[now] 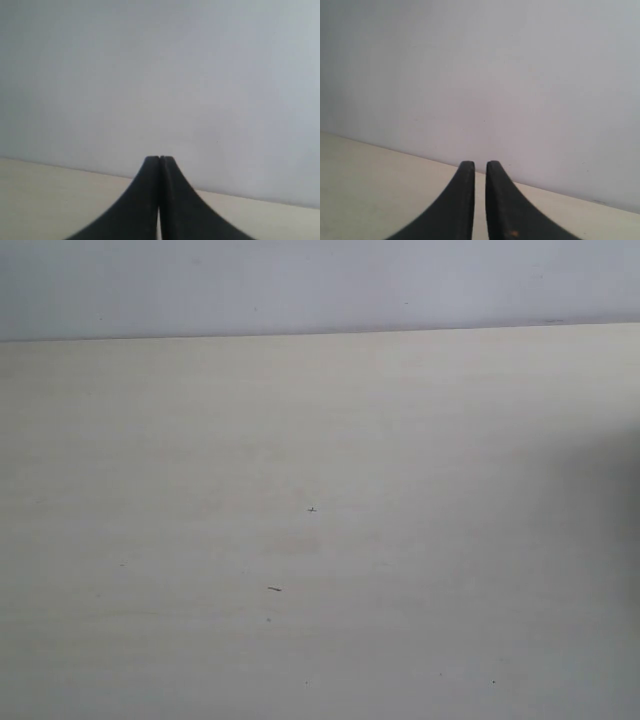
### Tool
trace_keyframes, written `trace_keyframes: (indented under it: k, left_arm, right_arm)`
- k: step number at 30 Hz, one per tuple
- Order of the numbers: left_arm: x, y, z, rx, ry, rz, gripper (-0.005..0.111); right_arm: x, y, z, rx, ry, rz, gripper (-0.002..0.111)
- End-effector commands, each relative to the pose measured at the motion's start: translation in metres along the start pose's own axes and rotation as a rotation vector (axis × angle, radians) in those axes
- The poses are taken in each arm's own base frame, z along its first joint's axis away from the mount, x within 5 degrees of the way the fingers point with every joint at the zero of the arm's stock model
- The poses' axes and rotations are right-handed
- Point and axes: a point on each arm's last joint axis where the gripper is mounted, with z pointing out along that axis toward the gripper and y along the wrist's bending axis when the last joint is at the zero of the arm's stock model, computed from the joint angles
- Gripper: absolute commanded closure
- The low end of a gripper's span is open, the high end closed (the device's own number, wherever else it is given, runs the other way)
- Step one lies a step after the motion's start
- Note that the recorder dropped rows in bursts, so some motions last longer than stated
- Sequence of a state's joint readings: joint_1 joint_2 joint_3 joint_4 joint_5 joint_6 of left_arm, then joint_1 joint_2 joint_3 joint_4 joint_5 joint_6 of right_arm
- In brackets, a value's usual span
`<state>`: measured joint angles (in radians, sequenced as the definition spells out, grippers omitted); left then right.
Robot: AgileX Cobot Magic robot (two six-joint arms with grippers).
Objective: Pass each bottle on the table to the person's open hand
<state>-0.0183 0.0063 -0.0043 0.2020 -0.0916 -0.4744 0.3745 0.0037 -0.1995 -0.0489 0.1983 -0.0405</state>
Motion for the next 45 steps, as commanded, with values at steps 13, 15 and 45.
trace_keyframes:
  k: [13,15,45]
  left_arm:
    - [0.0122,0.0057,-0.0014,-0.051,0.125,0.143,0.107]
    - [0.0126,0.0057,-0.0015,-0.051,0.13,0.151,0.107]
    - [0.0126,0.0059,-0.0015,-0.051,0.13,0.173,0.107]
  right_arm:
    - [0.0006,-0.0001,-0.0003,0.004,-0.001,-0.011,0.098]
    - [0.0006,-0.0001,-0.0003,0.004,-0.001,-0.011,0.098]
    - [0.0006,-0.0001,-0.0003,0.004,-0.001,-0.011,0.098]
